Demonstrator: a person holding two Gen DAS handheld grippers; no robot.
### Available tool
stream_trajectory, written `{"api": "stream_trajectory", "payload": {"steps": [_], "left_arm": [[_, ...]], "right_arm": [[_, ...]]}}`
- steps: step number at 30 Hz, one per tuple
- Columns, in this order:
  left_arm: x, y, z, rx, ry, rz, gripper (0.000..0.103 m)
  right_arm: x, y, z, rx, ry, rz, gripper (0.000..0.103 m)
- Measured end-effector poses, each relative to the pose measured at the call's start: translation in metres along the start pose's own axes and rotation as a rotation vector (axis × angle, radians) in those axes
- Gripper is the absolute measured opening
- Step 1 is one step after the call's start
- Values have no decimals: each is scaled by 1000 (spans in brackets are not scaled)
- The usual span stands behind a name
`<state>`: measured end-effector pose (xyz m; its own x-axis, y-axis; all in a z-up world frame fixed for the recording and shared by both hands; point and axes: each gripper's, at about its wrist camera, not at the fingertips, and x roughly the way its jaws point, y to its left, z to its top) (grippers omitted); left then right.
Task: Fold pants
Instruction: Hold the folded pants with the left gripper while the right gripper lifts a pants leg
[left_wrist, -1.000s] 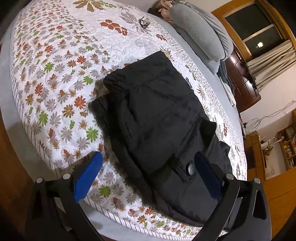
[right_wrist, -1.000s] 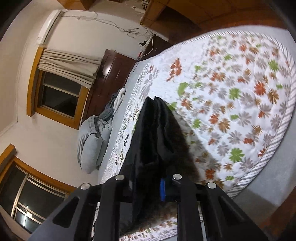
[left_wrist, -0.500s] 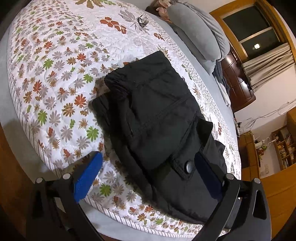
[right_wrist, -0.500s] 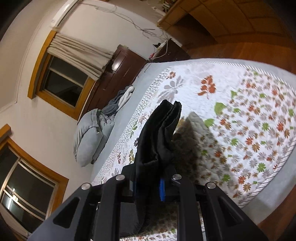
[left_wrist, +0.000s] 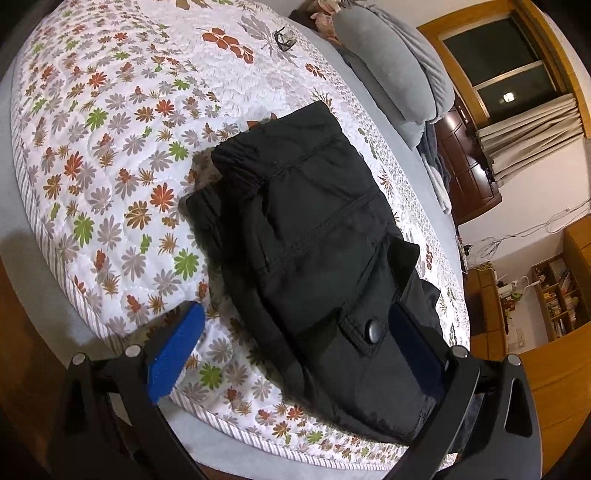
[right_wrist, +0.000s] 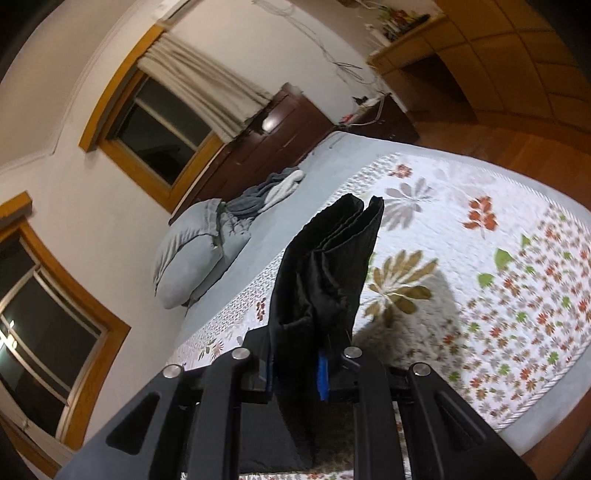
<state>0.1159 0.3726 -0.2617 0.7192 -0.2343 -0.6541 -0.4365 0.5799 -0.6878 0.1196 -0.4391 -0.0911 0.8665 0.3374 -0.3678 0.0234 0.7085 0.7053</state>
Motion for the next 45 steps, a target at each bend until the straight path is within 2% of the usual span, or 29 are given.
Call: {"api": "stream_trajectory", "payload": {"steps": [12,27,35,39,45], "left_arm": [[0,3,0,0,9,-8,99],[0,4,-2,-17,9,-32,99],[-2,10,-1,-35,12,-62,99],[-1,13,1,-42,14,-72,99],[-1,17,3,-46,16,-83,99]], "right_arm": [[24,84,-11,-172,39,9,17],[66,188,-69,-455,114,-7,17],[99,231,-117,-568,175,-21,16],[116,251,-154,-666,210,-54,16],[151,268,-224,-805,313,-62,16]]}}
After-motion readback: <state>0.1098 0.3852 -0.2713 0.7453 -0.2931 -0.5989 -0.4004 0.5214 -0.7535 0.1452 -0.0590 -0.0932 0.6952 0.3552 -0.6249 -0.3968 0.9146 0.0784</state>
